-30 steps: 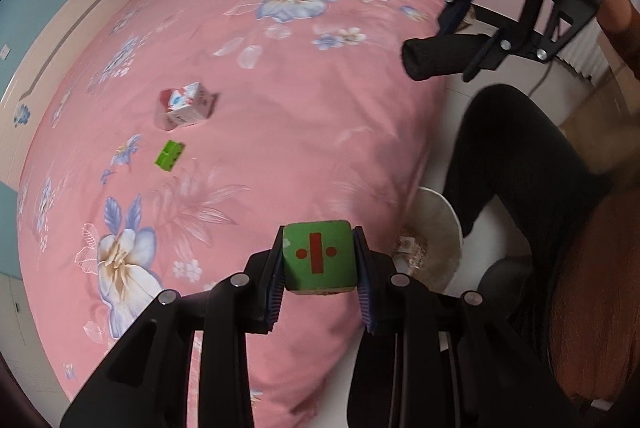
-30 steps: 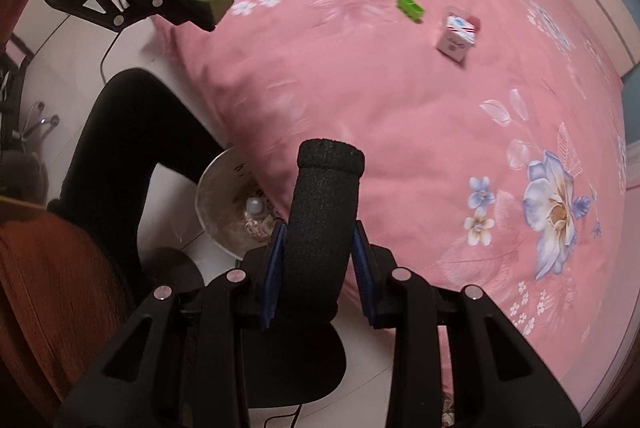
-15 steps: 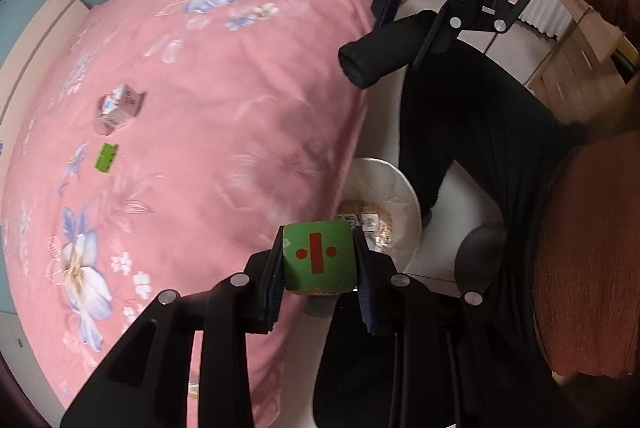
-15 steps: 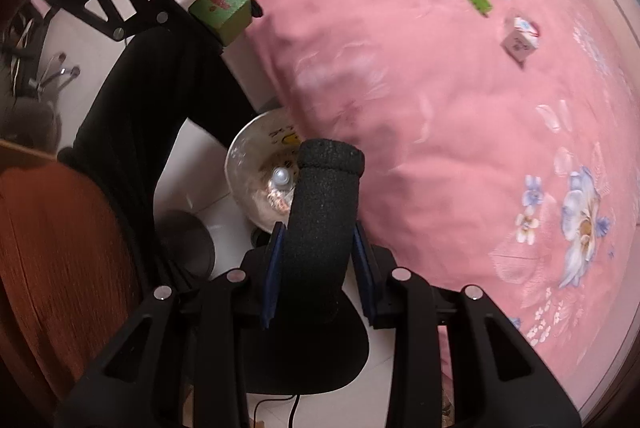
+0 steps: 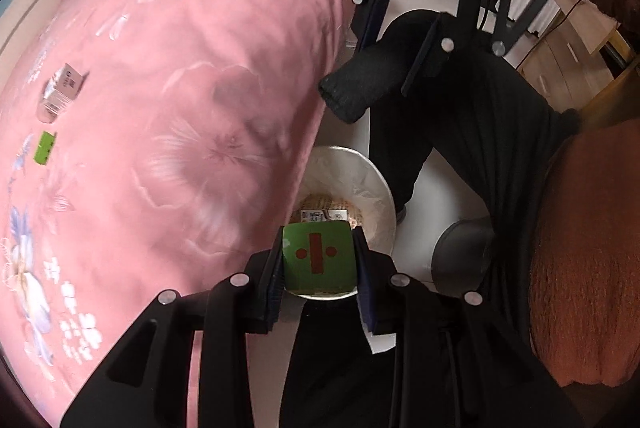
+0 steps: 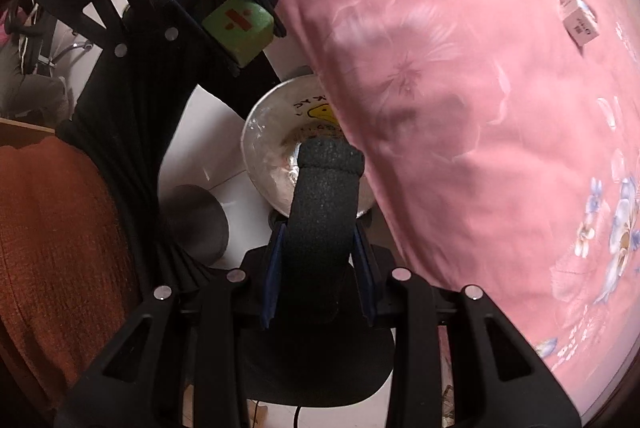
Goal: Collect trash
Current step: 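Open both tools over the trash bin, dropping foam tube and green block, then move both tools back over the bed toward the remaining items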
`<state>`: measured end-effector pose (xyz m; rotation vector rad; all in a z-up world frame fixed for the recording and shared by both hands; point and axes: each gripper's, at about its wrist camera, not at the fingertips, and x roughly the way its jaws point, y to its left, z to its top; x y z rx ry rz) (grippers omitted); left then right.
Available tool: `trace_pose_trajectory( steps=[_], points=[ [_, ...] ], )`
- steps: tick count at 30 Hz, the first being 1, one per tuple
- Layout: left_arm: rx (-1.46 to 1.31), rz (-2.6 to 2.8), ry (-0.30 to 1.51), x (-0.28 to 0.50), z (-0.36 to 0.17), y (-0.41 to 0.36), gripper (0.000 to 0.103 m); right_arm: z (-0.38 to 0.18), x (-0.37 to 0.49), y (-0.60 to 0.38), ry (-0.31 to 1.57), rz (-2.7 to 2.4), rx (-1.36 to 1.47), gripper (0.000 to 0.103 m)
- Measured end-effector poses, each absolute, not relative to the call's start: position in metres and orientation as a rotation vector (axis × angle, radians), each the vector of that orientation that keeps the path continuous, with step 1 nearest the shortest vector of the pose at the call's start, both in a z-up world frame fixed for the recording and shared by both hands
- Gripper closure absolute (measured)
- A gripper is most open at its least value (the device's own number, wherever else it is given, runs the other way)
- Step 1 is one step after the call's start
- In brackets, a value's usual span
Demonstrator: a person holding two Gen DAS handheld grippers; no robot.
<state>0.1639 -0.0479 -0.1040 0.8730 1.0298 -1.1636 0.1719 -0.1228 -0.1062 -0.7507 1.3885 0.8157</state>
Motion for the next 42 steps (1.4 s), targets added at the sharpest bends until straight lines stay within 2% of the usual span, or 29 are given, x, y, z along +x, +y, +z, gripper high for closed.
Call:
trace_pose_trajectory(
  steps=[15,23,24,25,26,28,39,42],
  points=[
    [0.782,-1.217,1.148,0.186,-0.177,-0.048,0.070,-0.170,0.199,-0.111,1.478,0.883,-0.720,0.069],
    [0.771,-1.208,1.160,0.196,-0.190,-0.049,0.069,-0.184,0.212,-0.109,1.488,0.897,-0.724,0.068],
    [0.773,-1.203,1.158,0.196,-0.190,-0.049,0.066,-0.185,0.214,-0.109,1.485,0.893,-0.726,0.064],
    [0.773,-1.196,1.156,0.197,-0.190,-0.049,0.054,-0.184,0.216,-0.110,1.480,0.888,-0.727,0.049],
    [0.774,-1.189,1.150,0.198,-0.188,-0.048,0.049,-0.182,0.216,-0.111,1.468,0.879,-0.728,0.040],
    [0.768,-1.185,1.151,0.200,-0.188,-0.049,0.047,-0.178,0.218,-0.113,1.437,0.859,-0.746,0.032],
    [0.781,-1.173,1.111,0.193,-0.186,-0.048,0.028,-0.161,0.222,-0.123,1.400,0.830,-0.746,0.031],
    [0.780,-1.164,1.083,0.189,-0.177,-0.048,0.022,-0.154,0.216,-0.126,1.372,0.827,-0.734,0.028]
  ],
)
